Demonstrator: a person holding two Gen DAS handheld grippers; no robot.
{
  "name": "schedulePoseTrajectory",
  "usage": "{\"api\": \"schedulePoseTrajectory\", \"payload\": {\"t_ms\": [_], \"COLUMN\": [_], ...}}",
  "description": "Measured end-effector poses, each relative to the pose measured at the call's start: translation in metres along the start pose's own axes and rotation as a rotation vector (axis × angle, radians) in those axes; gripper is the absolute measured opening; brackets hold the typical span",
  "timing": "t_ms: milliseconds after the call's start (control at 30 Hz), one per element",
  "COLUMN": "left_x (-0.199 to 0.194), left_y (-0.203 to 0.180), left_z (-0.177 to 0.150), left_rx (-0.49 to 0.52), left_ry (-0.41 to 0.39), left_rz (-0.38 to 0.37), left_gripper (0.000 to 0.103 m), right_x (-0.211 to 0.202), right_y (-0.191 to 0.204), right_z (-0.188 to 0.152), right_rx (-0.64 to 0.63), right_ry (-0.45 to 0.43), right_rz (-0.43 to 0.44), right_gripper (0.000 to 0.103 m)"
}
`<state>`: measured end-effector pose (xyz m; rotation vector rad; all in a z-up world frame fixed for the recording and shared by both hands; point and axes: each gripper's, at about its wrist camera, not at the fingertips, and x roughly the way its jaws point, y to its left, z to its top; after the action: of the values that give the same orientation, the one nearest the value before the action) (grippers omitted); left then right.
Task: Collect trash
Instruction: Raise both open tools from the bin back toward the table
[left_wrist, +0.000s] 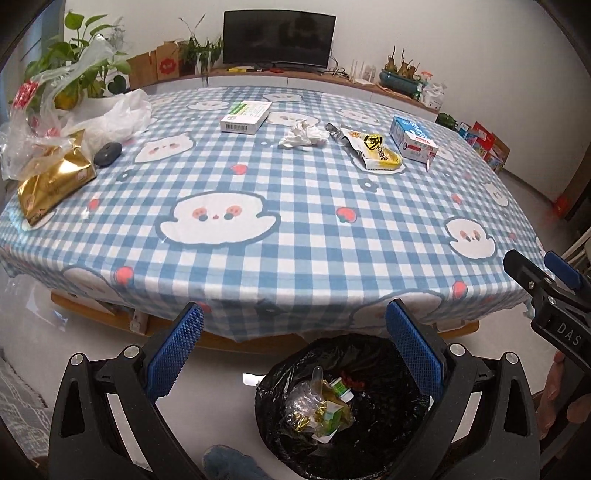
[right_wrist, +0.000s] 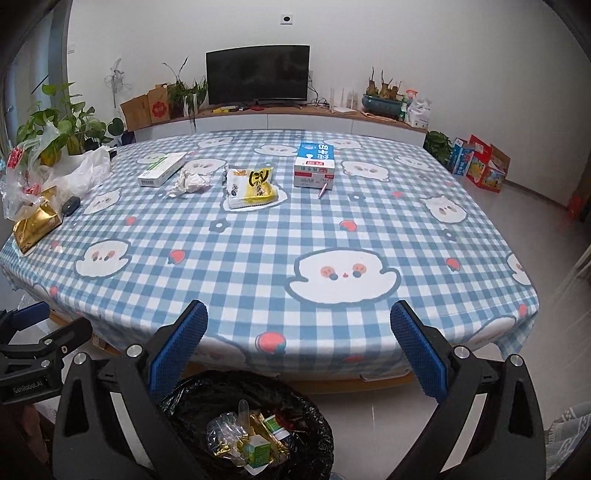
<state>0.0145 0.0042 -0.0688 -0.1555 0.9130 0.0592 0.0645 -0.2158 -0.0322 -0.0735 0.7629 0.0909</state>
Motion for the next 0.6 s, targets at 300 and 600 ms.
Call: {"api": "schedulePoseTrajectory", "payload": {"t_ms": [300,600], "left_x": [0.018,0.049], "left_y": [-0.006,-0.010], "left_z": [0.048,0.097], "left_rx": [0.006,0.013], "left_ry": [-0.030,-0.039], "left_rz": [-0.009,-0.004], "left_gripper": [0.097,0.096], "right_x": [0.024,0.070], "right_y": [-0.016,-0.024], "right_z": [0.043,0.075], "right_rx": [0.008,-0.018], "right_ry": [-0.017,0.015], "right_rz": [0.004,-0.015], "right_gripper": [0.095,0.095]}}
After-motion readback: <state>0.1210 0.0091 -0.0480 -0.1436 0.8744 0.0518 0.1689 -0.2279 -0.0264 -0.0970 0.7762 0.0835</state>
